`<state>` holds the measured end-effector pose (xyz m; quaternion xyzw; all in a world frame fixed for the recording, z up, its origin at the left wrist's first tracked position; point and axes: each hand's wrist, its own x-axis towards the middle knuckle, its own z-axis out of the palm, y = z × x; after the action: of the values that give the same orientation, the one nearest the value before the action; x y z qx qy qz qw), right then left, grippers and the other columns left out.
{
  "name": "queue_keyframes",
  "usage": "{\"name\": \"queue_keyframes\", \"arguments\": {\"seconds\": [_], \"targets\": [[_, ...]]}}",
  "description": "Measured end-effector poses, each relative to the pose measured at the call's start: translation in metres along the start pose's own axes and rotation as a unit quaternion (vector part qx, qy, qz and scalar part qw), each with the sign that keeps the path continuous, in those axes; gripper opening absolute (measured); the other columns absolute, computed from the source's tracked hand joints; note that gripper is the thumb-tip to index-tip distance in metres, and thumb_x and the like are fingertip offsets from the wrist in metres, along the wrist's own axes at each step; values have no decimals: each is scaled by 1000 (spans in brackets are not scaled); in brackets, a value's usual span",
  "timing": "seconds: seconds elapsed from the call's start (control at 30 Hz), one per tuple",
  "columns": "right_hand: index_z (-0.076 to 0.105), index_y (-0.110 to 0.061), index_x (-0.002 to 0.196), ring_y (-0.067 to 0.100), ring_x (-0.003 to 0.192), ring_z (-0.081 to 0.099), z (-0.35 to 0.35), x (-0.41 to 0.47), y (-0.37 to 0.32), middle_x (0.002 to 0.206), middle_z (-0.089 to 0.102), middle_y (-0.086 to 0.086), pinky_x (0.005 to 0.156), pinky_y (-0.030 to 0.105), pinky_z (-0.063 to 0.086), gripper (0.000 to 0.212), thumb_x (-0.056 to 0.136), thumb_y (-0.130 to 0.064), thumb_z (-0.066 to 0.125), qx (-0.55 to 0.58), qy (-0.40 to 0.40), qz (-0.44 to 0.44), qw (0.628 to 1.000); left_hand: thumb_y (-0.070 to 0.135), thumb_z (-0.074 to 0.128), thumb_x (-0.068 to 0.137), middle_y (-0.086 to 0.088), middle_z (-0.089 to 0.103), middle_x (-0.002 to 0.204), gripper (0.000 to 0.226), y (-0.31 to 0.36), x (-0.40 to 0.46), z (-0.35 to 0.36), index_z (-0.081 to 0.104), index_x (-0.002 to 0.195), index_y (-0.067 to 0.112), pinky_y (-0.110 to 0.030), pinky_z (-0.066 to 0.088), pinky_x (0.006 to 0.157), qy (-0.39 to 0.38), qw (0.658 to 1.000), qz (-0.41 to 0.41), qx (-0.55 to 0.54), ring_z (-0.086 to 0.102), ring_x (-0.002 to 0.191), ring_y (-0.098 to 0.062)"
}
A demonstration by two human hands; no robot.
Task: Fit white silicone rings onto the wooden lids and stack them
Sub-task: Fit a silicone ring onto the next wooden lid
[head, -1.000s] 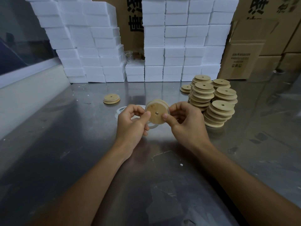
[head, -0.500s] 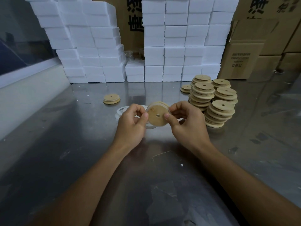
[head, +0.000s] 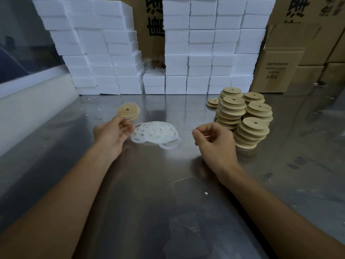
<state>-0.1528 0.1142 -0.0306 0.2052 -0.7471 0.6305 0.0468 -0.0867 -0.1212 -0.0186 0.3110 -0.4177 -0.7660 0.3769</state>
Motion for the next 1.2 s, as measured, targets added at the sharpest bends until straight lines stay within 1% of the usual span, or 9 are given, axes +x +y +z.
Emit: {"name": "queue_keyframes", "arguments": {"seconds": [0.23, 0.3, 0.43, 0.67, 0.77, 0.87, 1.03, 1.13, 1.2], "targets": [[68, -20, 83, 19, 73, 68, 1, 2, 2, 77, 70, -3, 71, 34, 59, 6, 88, -20, 71, -1, -4, 7, 1000, 7, 51, 100, -6, 61, 81, 10, 11, 47, 11, 54, 90, 6, -16, 52, 49, -15, 996, -83, -3, 62, 70, -14], [68, -20, 82, 20, 72, 68, 2, 3, 2, 77, 70, -2, 71, 36, 59, 7, 88, -19, 71, -1, -7, 9, 1000, 6, 48, 101, -5, 59, 81, 16, 15, 55, 12, 53, 86, 7, -14, 50, 46, -22, 995, -98, 4, 62, 63, -12], [68, -20, 81, 22, 73, 69, 3, 4, 2, 78, 70, -2, 74, 41, 58, 7, 87, -19, 71, 3, -12, 16, 1000, 3, 44, 101, -6, 58, 80, 19, 18, 64, 15, 52, 84, 4, -12, 46, 43, -34, 991, -129, 32, 60, 36, -10], [68, -19, 82, 26, 73, 68, 3, 3, 2, 79, 71, 1, 75, 45, 58, 6, 87, -19, 71, 3, -13, 19, 1000, 1, 43, 102, -9, 59, 82, 19, 19, 66, 18, 51, 84, 1, -13, 48, 43, -13, 987, -150, 59, 58, 32, -12], [68, -19, 82, 25, 73, 68, 2, 4, 3, 80, 71, 1, 76, 44, 59, 6, 87, -20, 71, 2, -15, 20, 1000, 1, 44, 102, -9, 61, 86, 16, 20, 63, 19, 52, 88, 0, -15, 51, 45, -2, 987, -149, 59, 63, 45, -13], [68, -19, 83, 24, 72, 68, 2, 4, 3, 79, 71, 1, 75, 44, 59, 5, 88, -20, 71, 2, -16, 19, 1000, 0, 44, 101, -10, 61, 95, 11, 19, 61, 20, 52, 108, 2, -18, 54, 46, 10, 989, -142, 48, 60, 68, -13], [67, -20, 82, 24, 72, 69, 3, 4, 3, 78, 70, 1, 75, 45, 59, 6, 87, -20, 71, -1, -11, 16, 1000, -2, 44, 100, -8, 58, 78, 13, 10, 52, 17, 55, 105, 2, -17, 53, 47, 38, 992, -91, 83, 63, 65, -13], [68, -20, 83, 23, 71, 68, 3, 3, 2, 78, 70, -1, 74, 46, 59, 6, 87, -19, 71, -7, -9, 6, 1000, 0, 51, 92, -3, 60, 68, 14, -8, 37, 13, 61, 84, 6, -19, 50, 47, 92, 973, 43, 206, 61, 42, -7], [68, -21, 82, 22, 71, 68, 4, 1, 1, 77, 69, -2, 73, 47, 59, 6, 87, -19, 71, -10, -9, -3, 1000, 2, 56, 86, -3, 63, 61, 17, -17, 22, 7, 61, 74, 14, -23, 49, 49, 91, 947, 138, 277, 60, 42, -10]]}}
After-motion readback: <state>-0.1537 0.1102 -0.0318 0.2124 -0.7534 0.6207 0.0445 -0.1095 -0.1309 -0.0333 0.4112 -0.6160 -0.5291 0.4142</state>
